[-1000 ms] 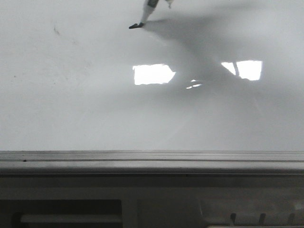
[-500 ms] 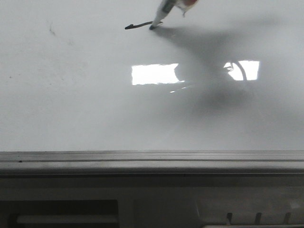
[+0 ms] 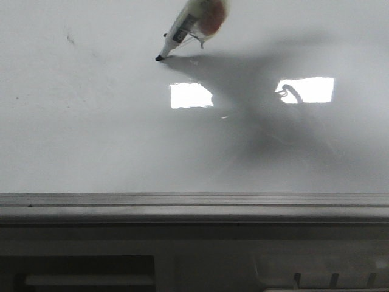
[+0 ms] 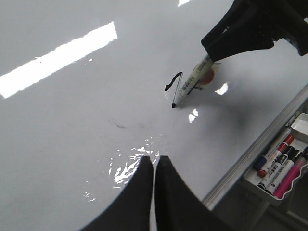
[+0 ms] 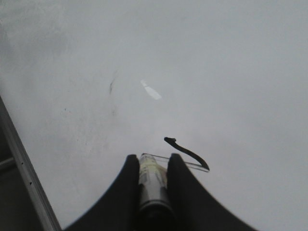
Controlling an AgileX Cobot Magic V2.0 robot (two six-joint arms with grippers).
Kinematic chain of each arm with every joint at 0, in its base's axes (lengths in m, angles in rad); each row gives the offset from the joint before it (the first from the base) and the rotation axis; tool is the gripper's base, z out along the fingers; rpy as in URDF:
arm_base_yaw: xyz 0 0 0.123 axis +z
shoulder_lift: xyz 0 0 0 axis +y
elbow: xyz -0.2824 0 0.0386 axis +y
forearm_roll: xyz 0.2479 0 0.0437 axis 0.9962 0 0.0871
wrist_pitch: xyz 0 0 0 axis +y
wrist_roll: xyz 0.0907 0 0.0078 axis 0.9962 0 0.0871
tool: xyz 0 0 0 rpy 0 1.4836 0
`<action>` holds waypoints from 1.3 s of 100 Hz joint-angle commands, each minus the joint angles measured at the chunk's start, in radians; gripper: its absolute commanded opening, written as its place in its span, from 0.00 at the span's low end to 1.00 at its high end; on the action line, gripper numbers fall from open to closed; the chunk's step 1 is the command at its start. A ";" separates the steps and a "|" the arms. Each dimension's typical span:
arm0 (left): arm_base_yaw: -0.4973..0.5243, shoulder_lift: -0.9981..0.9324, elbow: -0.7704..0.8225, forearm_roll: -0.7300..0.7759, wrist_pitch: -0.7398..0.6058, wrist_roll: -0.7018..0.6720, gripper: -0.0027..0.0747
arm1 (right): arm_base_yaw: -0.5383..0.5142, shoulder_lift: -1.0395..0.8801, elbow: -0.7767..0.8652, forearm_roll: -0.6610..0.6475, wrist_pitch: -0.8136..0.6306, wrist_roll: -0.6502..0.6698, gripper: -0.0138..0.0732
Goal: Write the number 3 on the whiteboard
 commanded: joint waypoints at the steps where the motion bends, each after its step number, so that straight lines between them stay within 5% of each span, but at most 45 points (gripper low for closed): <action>1: 0.003 0.007 -0.026 -0.008 -0.090 -0.013 0.01 | -0.071 -0.041 -0.007 -0.062 -0.058 -0.032 0.09; 32: 0.003 0.007 -0.026 -0.008 -0.100 -0.013 0.01 | -0.171 -0.108 -0.001 -0.065 0.113 -0.032 0.09; 81: 0.003 0.007 -0.026 -0.020 -0.144 -0.013 0.01 | 0.054 0.071 0.008 0.021 -0.008 -0.032 0.09; 99: 0.003 0.007 -0.028 -0.050 -0.144 -0.013 0.02 | 0.054 -0.037 -0.126 0.021 0.161 -0.032 0.09; 106: 0.003 0.012 -0.030 -0.080 -0.142 -0.011 0.13 | 0.054 -0.087 -0.212 0.021 0.210 -0.032 0.09; 123: -0.001 0.132 -0.090 -0.189 -0.107 0.054 0.71 | 0.054 -0.109 -0.399 -0.012 0.311 -0.032 0.09; 130: -0.001 0.202 -0.141 -0.268 -0.078 0.141 0.77 | 0.054 -0.074 -0.439 -0.028 0.407 -0.032 0.09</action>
